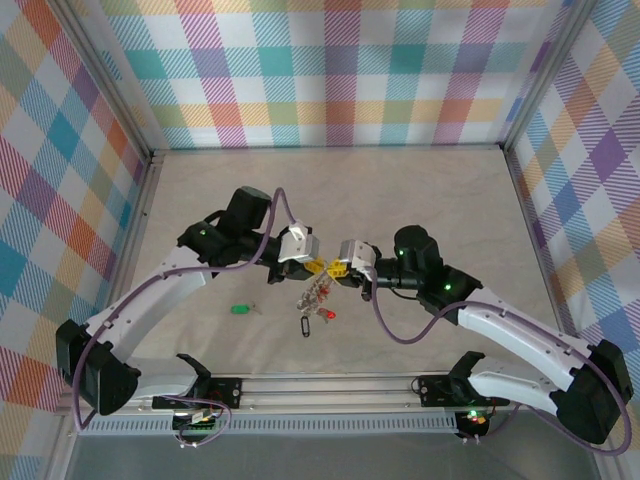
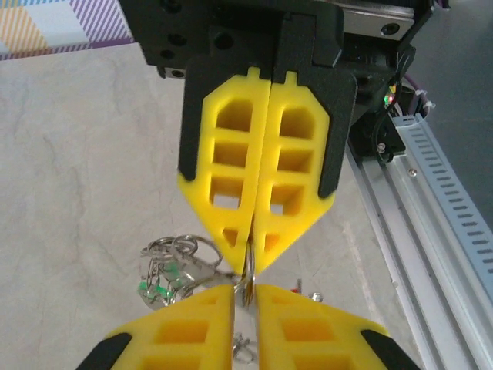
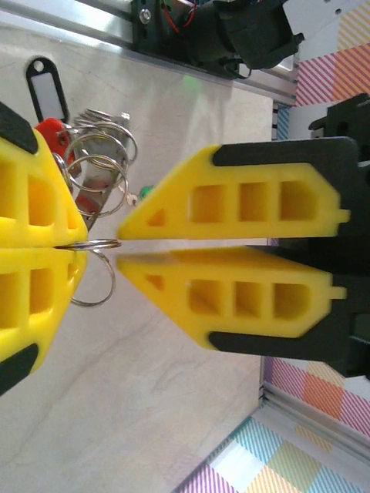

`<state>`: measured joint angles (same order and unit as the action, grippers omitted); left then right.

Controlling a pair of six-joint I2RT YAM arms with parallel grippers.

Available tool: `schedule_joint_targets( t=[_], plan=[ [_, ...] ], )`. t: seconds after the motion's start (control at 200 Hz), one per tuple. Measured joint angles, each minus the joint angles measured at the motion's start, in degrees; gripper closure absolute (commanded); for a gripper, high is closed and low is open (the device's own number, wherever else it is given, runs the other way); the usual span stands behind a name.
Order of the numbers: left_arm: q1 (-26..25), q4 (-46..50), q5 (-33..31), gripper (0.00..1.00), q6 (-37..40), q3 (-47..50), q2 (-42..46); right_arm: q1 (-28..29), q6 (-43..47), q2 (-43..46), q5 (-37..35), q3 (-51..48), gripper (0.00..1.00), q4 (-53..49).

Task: Put the keys on the keyring

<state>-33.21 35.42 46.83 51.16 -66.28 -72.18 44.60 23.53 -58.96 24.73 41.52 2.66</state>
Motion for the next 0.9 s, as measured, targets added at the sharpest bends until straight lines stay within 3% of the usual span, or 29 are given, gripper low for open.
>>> schedule_joint_targets(
  t=[0.635, 0.905],
  plan=[
    [1.66, -6.25, 2.29, 0.78, -6.25, 5.51, 4.24, -1.14, -9.79, -3.26, 5.38, -6.23, 1.00, 21.35],
    [1.66, -9.38, 2.54, 0.88, -7.85, 7.06, 4.90, -1.18, -10.88, -3.43, 6.80, -6.34, 1.00, 23.80]
  ],
)
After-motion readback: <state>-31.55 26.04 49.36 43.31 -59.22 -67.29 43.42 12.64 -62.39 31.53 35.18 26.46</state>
